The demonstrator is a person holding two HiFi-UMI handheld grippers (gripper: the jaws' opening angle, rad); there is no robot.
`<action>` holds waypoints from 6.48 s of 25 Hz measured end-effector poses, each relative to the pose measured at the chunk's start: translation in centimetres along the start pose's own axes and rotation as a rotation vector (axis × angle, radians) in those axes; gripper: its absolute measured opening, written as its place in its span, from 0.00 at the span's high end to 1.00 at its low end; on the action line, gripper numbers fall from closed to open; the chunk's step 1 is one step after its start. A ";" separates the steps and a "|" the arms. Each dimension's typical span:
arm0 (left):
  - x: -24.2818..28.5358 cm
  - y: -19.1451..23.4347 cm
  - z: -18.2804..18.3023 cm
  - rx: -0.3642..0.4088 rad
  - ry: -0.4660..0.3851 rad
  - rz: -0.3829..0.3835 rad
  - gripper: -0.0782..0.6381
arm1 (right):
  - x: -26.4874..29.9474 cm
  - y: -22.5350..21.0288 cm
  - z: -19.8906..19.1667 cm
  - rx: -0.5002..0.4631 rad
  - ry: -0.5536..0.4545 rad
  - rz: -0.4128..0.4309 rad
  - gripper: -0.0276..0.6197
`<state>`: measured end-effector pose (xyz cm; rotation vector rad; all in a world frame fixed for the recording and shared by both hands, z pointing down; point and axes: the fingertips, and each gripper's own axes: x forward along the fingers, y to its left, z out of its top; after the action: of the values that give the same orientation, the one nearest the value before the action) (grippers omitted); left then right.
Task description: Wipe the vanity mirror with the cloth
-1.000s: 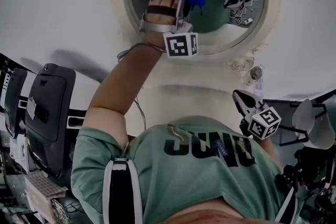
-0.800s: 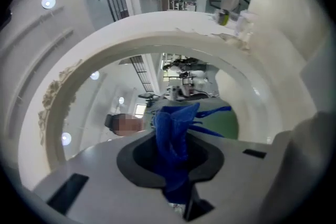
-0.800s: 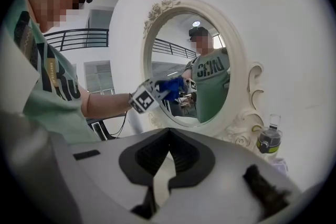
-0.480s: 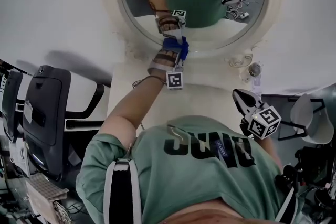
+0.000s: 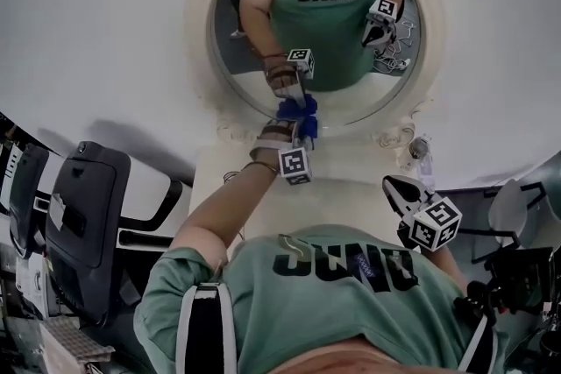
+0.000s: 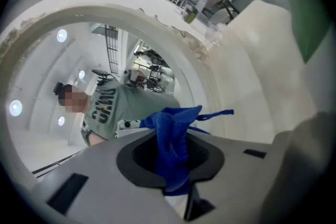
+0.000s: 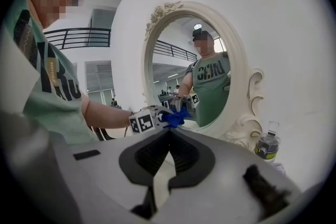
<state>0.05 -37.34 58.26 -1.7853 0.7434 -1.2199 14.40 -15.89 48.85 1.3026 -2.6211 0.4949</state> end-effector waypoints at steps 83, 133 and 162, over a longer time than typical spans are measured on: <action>-18.9 42.7 16.7 0.048 -0.191 0.751 0.78 | -4.9 -1.8 -0.7 0.069 -0.108 -0.087 0.95; -9.1 19.9 19.5 0.033 -0.321 0.325 0.78 | -7.9 -2.9 -2.8 0.100 -0.075 -0.171 0.95; -12.4 36.9 22.8 0.239 -0.099 0.741 0.80 | -8.4 -5.0 -3.8 0.152 -0.112 -0.172 0.95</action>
<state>16.37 -37.97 16.21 -1.1893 1.0278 -0.6776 23.51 -11.13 50.96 1.6303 -2.5702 0.6195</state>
